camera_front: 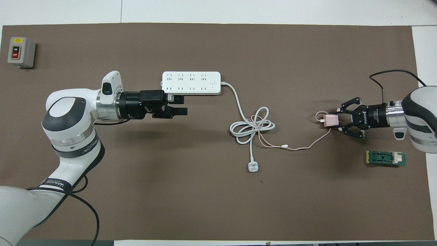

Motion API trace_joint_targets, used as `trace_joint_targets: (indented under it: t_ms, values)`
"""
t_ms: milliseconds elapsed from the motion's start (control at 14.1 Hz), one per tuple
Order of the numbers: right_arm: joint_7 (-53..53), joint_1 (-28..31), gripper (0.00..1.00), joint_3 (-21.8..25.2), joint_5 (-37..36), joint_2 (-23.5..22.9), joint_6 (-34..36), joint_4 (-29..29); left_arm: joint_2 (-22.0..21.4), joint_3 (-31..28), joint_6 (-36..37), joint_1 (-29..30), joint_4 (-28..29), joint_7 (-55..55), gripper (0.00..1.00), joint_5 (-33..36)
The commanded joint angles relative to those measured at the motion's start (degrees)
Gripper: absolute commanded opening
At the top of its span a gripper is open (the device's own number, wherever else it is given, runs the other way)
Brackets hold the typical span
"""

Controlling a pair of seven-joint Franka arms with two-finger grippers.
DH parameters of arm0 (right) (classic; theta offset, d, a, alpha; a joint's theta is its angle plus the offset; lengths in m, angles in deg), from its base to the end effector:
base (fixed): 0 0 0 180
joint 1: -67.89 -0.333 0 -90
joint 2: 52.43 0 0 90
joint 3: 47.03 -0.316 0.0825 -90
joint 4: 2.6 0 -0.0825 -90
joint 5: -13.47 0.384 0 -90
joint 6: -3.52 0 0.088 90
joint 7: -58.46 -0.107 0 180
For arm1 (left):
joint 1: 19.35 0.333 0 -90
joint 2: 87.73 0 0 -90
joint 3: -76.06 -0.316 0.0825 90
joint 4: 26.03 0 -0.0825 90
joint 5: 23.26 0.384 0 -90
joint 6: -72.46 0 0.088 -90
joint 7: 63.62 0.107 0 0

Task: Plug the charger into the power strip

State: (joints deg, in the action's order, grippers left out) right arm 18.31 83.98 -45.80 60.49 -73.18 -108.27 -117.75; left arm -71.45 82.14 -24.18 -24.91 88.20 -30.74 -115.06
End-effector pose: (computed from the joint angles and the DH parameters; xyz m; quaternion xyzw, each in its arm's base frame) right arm 0.5562 -0.1221 0.2618 -0.6807 0.6267 0.2520 0.2835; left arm 0.5607 -0.2100 0.3677 0.7146 0.0155 -0.0783 0.6950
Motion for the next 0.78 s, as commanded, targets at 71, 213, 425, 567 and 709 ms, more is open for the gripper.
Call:
trace_joint_targets:
  t_ms: [71, 213, 425, 567, 709]
  values:
    - [-8.6, -4.6, 0.0, -0.1, -1.2, 4.0, 3.8, 4.7, 2.4, -0.9, 4.0, -0.4, -2.0, 2.2, 1.0, -3.4]
    - [-12.6, -7.3, 0.0, -0.1, -1.4, 5.4, 4.3, 6.8, 2.9, -1.0, 5.1, -0.4, -2.0, 3.5, 1.0, -4.3]
    - [-20.8, -13.1, 0.0, -0.3, -1.3, 5.3, 4.3, 11.4, 2.8, -1.5, 5.1, -2.2, -0.6, 7.7, 1.0, -6.4]
    - [-26.2, -17.2, 0.0, -0.3, -0.5, 4.8, 3.6, 14.0, 2.7, -3.6, 5.1, -4.4, -0.2, 8.0, 1.0, -6.9]
    - [-30.1, -20.5, 0.0, -0.5, 0.2, 4.4, 3.2, 16.3, 2.8, -9.1, 5.7, -8.9, 0.0, 8.0, 1.0, -7.0]
